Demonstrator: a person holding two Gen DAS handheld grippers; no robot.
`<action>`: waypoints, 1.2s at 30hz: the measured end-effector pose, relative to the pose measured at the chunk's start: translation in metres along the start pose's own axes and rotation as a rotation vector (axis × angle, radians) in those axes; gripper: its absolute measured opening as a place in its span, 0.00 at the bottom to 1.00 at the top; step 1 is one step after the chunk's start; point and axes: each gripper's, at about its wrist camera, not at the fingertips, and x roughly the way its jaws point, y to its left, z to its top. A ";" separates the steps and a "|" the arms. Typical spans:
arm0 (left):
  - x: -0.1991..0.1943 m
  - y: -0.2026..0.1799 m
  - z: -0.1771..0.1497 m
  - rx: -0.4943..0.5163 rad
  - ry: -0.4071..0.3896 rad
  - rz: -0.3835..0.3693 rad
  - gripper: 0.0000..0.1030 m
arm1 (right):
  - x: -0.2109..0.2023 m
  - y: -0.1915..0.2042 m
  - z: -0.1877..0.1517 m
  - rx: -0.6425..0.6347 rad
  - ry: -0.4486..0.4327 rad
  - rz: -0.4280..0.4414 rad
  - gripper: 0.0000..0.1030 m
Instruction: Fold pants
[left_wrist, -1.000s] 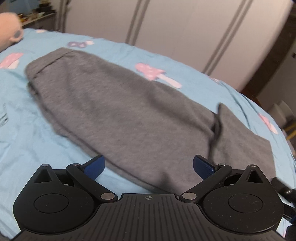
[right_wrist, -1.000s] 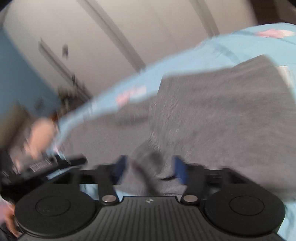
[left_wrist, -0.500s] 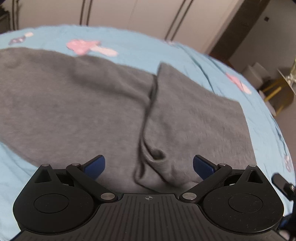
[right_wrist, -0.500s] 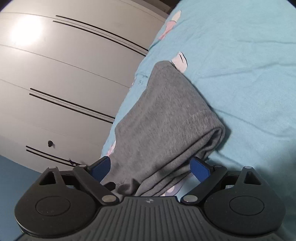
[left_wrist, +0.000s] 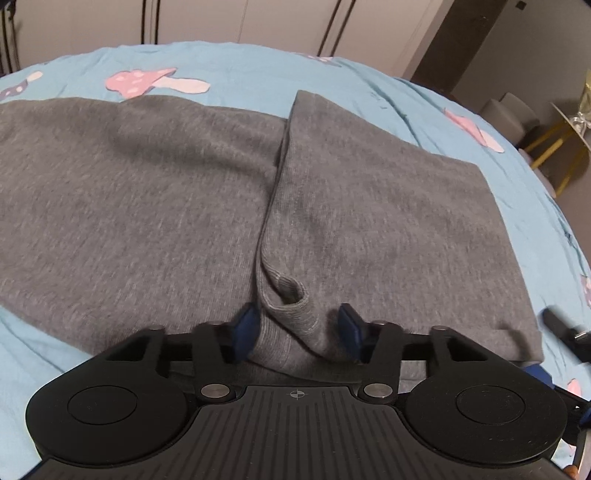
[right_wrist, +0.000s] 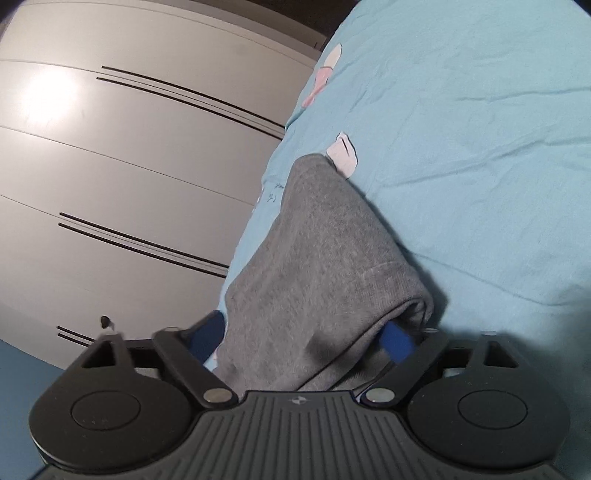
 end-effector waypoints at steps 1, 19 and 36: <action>0.000 0.002 0.000 -0.005 0.001 -0.004 0.40 | 0.002 0.000 0.000 -0.010 0.007 -0.029 0.49; -0.021 0.008 -0.006 -0.020 -0.074 -0.004 0.16 | -0.001 -0.008 -0.003 -0.015 -0.033 -0.073 0.12; -0.026 0.046 -0.009 -0.206 0.006 0.001 0.46 | -0.015 -0.013 0.001 0.001 0.048 -0.185 0.35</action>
